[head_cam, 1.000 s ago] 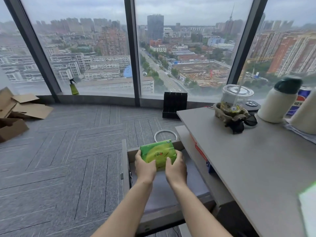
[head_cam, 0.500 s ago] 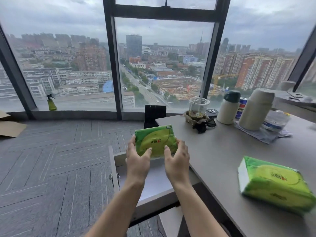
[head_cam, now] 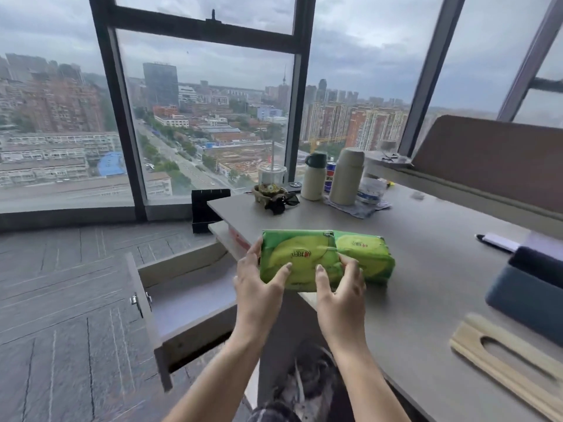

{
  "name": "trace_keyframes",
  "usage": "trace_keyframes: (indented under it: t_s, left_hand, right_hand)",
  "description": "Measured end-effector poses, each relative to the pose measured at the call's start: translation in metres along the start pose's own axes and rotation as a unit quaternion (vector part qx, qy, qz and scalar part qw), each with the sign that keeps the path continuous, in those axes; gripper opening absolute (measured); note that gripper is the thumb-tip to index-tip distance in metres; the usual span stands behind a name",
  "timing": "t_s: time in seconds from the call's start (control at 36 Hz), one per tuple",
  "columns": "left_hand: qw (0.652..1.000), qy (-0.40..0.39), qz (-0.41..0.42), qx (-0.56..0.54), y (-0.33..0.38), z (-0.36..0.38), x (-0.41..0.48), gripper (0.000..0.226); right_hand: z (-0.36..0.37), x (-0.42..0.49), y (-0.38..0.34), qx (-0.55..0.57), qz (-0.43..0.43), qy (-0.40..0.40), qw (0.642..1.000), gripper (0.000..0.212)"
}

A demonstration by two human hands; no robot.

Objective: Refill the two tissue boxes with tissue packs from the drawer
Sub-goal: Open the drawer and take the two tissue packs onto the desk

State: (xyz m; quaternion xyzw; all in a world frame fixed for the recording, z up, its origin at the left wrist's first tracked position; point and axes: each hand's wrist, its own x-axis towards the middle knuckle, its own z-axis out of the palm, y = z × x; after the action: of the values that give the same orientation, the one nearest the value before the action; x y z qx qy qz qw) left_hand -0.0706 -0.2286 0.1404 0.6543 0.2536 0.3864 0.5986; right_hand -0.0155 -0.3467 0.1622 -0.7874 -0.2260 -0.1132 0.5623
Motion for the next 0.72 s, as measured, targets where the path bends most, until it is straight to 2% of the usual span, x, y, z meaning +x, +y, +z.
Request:
trace_keyframes:
  t_s: [0.28,0.44,0.53,0.58,0.72]
  left_hand:
    - [0.997,-0.08,-0.017,0.013,0.007,0.061,-0.049,0.077]
    - [0.983,-0.162,-0.04,0.077,0.005,0.083,-0.055,0.081]
    - [0.976,-0.173,-0.033,0.132,0.011,0.087,-0.054,0.086]
    - [0.974,-0.187,-0.042,0.121,0.012,0.088,-0.051,0.088]
    - [0.972,-0.215,-0.062,0.076,0.003,0.086,-0.038,0.072]
  right_hand:
    - [-0.073,-0.014,0.032,-0.073,0.043,0.078,0.993,0.03]
    - [-0.1,-0.013,0.049,-0.148,0.08,0.079,0.983,0.031]
    - [-0.108,-0.011,0.054,-0.173,0.108,0.057,0.977,0.034]
    - [-0.11,-0.008,0.055,-0.193,0.099,0.058,0.975,0.036]
    - [-0.109,-0.002,0.047,-0.251,0.049,0.077,0.964,0.037]
